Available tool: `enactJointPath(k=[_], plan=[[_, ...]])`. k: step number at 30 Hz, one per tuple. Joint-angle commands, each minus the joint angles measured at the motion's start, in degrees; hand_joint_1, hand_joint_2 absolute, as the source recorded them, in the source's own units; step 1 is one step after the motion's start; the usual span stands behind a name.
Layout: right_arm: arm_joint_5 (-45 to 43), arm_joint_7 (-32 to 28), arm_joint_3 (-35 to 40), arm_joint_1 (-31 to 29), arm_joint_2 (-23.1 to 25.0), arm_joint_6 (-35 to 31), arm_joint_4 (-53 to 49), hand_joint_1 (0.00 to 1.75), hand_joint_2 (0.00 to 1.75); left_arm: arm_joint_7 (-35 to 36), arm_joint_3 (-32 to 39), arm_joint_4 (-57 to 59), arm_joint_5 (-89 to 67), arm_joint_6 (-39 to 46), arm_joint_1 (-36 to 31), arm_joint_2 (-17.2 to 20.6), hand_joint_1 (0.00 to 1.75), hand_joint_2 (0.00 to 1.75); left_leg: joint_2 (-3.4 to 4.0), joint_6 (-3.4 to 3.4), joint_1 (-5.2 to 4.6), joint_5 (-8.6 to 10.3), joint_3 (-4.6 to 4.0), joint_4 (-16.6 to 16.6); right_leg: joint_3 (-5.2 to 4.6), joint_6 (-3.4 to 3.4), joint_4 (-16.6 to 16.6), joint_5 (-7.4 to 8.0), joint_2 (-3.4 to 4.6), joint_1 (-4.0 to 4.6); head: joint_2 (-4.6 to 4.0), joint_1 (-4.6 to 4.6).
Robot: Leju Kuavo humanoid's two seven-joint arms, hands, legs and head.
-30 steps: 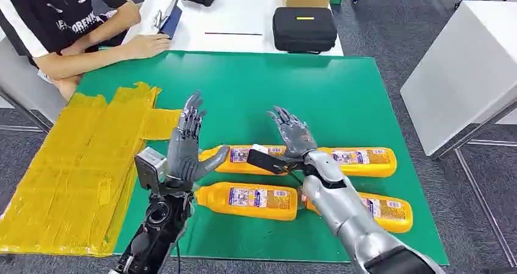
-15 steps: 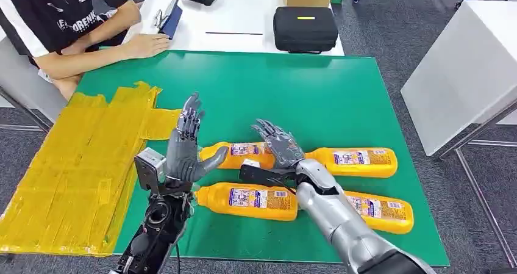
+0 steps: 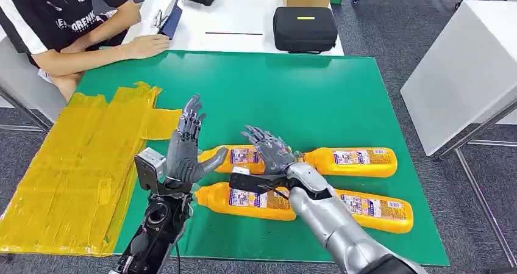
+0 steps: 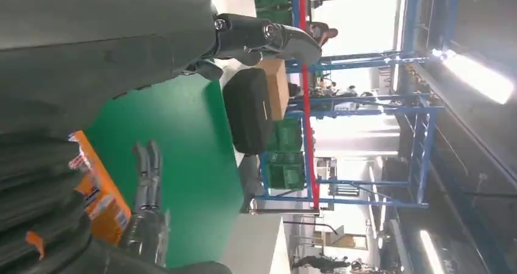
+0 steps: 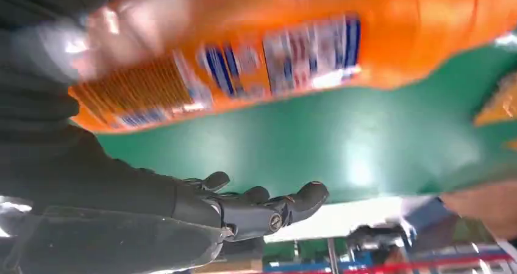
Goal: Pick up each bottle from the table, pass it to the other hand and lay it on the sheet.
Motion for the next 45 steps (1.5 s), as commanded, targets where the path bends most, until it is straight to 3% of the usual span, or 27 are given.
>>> enactJointPath(k=[1, 9, 17, 33, 36, 38, 41, 45], plan=[[-0.6, 2.3, 2.8, -3.6, -1.2, 2.0, 7.0, 0.0, 1.75, 0.2, 0.8, 4.2, 0.3, -0.6, -2.4, 0.7, 0.0, 1.75, -0.03, 0.04, 0.0, -0.25, 0.51, 0.0, 0.48, -0.44, 0.0, -0.23, -0.02, 0.06, 0.0, -0.02], [-1.3, 3.1, 2.3, -4.2, -1.4, 2.9, 8.9, 0.0, 1.75, 0.2, 0.7, 4.6, 0.4, -0.8, -2.7, 0.5, 0.0, 1.75, -0.05, 0.03, 0.01, -0.17, 0.36, 0.0, 0.35, -0.36, 0.0, -0.17, -0.04, 0.06, 0.0, 0.0], [-1.4, 8.3, 1.4, -5.1, -2.1, 3.5, 12.6, 0.0, 1.75, 0.2, 0.2, 6.3, 0.6, -1.1, -3.5, -0.2, 0.0, 1.75, -0.08, 0.04, 0.0, -0.12, 0.27, 0.0, 0.29, -0.28, 0.0, -0.12, -0.07, 0.04, 0.0, -0.02], [-1.1, 10.2, 1.1, -5.4, -2.5, 6.0, 14.5, 0.0, 1.75, 0.2, -1.1, 5.2, 0.8, -1.5, -3.0, -0.2, 0.0, 1.75, -0.06, 0.02, 0.02, -0.05, 0.21, 0.0, 0.18, -0.2, 0.0, -0.05, -0.06, 0.04, 0.0, -0.02], [-0.7, 10.6, 1.3, -5.4, -2.5, 6.1, 14.7, 0.26, 1.75, 0.2, -1.5, 3.8, 0.9, -1.5, -2.5, -0.1, 0.0, 1.75, -0.07, 0.03, 0.01, -0.1, 0.3, 0.0, 0.27, -0.27, 0.0, -0.1, -0.07, 0.04, 0.0, 0.0], [-0.3, 10.9, 1.4, -5.4, -2.3, 5.8, 14.8, 1.4, 1.75, 0.2, -1.9, 2.7, 1.1, -1.4, -2.0, 0.0, 0.0, 1.75, -0.09, 0.03, 0.01, -0.17, 0.43, 0.0, 0.39, -0.39, 0.0, -0.17, -0.08, 0.06, 0.0, 0.0], [0.1, 11.0, 1.5, -5.4, -2.1, 5.1, 14.8, 1.69, 1.75, 0.2, -1.8, 1.9, 1.3, -1.3, -1.5, 0.1, 0.0, 1.75, -0.04, 0.02, 0.02, -0.14, 0.36, 0.0, 0.33, -0.32, 0.0, -0.12, -0.04, 0.06, 0.0, -0.02], [0.3, 11.1, 1.6, -5.4, -2.1, 4.7, 14.7, 1.71, 1.75, 0.2, -1.7, 1.9, 1.4, -1.4, -1.3, 0.1, 0.0, 1.75, -0.03, 0.02, 0.02, -0.11, 0.34, 0.0, 0.32, -0.28, 0.0, -0.09, -0.03, 0.06, 0.0, 0.0]])
